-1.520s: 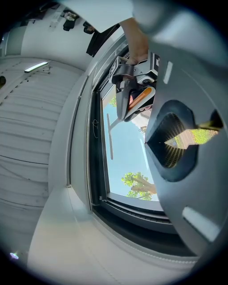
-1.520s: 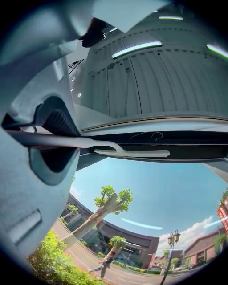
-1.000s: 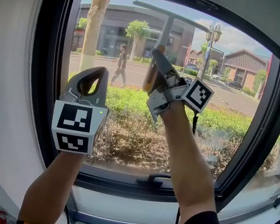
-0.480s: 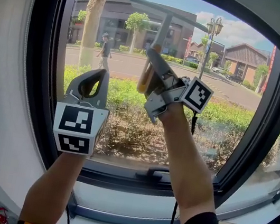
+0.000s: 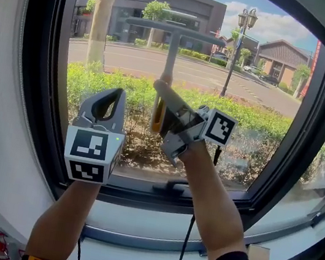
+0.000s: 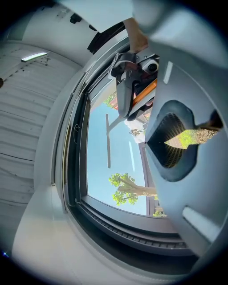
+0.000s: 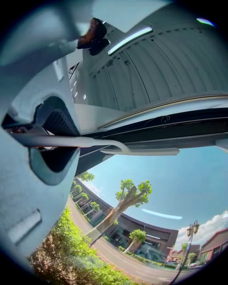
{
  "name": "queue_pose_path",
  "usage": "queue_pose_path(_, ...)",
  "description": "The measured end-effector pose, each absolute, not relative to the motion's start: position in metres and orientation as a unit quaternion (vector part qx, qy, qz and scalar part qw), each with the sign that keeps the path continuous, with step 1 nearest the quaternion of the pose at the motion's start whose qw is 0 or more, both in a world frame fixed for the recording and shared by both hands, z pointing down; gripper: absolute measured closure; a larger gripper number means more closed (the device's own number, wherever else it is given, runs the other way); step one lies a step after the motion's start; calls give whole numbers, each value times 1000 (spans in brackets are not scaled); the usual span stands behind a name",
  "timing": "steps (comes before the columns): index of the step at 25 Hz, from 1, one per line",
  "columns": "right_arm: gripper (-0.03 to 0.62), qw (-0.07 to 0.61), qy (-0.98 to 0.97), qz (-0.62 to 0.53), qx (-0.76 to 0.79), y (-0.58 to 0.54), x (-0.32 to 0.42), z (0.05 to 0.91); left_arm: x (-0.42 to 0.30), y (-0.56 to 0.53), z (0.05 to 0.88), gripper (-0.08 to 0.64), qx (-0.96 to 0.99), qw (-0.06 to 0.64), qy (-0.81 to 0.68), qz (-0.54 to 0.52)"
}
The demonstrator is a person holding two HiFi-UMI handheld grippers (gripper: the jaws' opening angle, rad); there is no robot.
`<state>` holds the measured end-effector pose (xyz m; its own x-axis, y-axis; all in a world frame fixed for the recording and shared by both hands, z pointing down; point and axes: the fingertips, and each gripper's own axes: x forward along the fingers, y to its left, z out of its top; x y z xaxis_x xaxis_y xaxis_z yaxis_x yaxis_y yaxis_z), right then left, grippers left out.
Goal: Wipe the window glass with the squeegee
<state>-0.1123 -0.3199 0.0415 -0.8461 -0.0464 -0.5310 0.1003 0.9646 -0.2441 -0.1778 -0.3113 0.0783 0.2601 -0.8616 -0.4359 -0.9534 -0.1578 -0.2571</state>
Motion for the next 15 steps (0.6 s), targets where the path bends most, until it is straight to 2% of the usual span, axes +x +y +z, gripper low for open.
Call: queue_pose_path(15,546,240,958,-155,16,-318,-101,97,-165,-325,129,548,-769,209,600,76)
